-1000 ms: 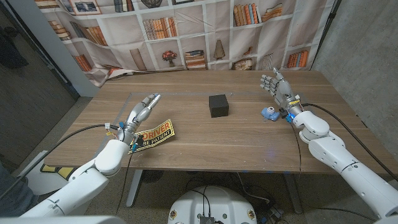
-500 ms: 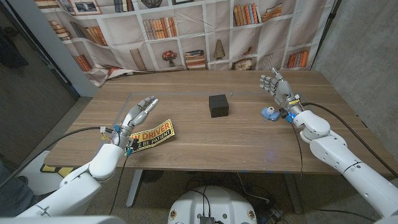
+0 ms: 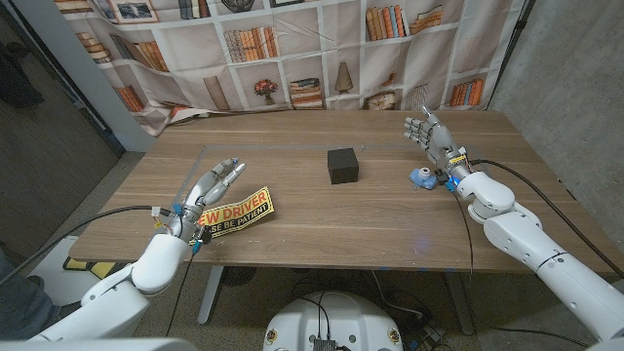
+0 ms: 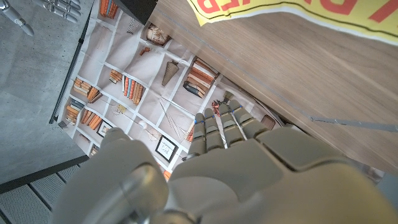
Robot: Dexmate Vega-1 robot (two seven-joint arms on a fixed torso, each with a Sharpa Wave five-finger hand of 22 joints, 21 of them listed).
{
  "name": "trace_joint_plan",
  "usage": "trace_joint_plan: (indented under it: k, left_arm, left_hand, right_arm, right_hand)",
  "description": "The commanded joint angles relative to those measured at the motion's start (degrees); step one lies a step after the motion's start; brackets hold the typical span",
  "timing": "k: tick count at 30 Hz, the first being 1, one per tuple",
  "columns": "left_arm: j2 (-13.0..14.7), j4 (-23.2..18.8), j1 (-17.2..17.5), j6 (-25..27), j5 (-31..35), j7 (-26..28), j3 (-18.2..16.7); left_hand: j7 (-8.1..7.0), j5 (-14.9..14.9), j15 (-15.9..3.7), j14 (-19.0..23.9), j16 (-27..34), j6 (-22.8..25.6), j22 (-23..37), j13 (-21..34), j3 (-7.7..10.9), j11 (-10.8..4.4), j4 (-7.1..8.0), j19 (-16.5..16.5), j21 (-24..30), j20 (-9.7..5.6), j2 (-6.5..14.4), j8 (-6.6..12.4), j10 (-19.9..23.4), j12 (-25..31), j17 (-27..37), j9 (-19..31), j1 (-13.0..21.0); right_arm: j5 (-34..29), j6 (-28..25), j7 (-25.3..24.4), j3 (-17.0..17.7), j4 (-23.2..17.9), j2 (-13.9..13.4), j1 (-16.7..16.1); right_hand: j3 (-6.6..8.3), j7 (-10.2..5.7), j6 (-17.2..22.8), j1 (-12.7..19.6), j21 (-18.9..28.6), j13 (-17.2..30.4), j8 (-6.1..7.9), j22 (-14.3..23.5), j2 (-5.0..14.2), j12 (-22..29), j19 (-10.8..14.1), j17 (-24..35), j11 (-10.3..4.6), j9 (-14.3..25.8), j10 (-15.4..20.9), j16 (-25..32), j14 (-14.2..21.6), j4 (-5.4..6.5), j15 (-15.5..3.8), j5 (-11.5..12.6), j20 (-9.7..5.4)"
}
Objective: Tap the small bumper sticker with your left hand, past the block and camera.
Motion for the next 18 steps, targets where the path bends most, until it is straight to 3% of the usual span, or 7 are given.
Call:
trace_joint_plan:
  k: [1,8,18]
  left_arm:
    - [-0.1,-4.5,6.2,4.6,5.6,5.2,-2.5]
    - [-1.5,-7.6,10.3,7.9,9.0,8.5,-3.9]
    - [-2.0,-9.3,11.3,12.0,16.6,12.3,-3.2]
  left_hand:
    - [-0.07,-0.3,-0.18,0.6,0.0,0.8,0.1,0.3,-0.14,0.06,-0.17,0.6,0.0,0.13,0.0,0.11,0.7,0.0,0.1,0.3,0.5]
    - [-0.04,-0.4,-0.39,1.0,0.0,1.4,0.1,0.3,-0.13,0.01,-0.23,1.0,-0.1,0.21,0.1,0.15,1.1,0.0,0.1,0.3,0.7]
    - [-0.3,-0.4,-0.71,1.8,0.0,2.6,0.1,0.3,-0.06,-0.28,-0.37,1.7,-0.1,0.19,0.4,0.29,2.2,0.1,0.1,0.2,1.2]
  right_arm:
    - [-0.2,0.3,1.6,-1.1,1.8,0.7,2.0]
    - [0.0,0.6,3.0,-1.8,3.2,1.1,3.2]
    - [0.0,0.4,3.9,-2.5,3.7,1.3,4.1]
  right_hand:
    - [-0.01,0.2,0.4,0.3,-0.2,0.2,0.13,0.3,0.3,-0.2,0.4,0.2,-0.15,0.2,0.3,-0.2,0.2,-0.38,0.15,0.2,-0.22]
    - [-0.03,0.21,0.4,0.3,-0.3,0.2,0.12,0.3,0.32,-0.1,0.5,0.2,-0.13,0.2,0.4,-0.2,0.2,-0.39,0.16,0.2,-0.21]
    - [-0.04,0.2,0.4,0.3,-0.5,0.2,0.12,0.3,0.36,-0.2,0.5,0.2,-0.11,0.2,0.4,-0.2,0.2,-0.41,0.18,0.3,-0.2]
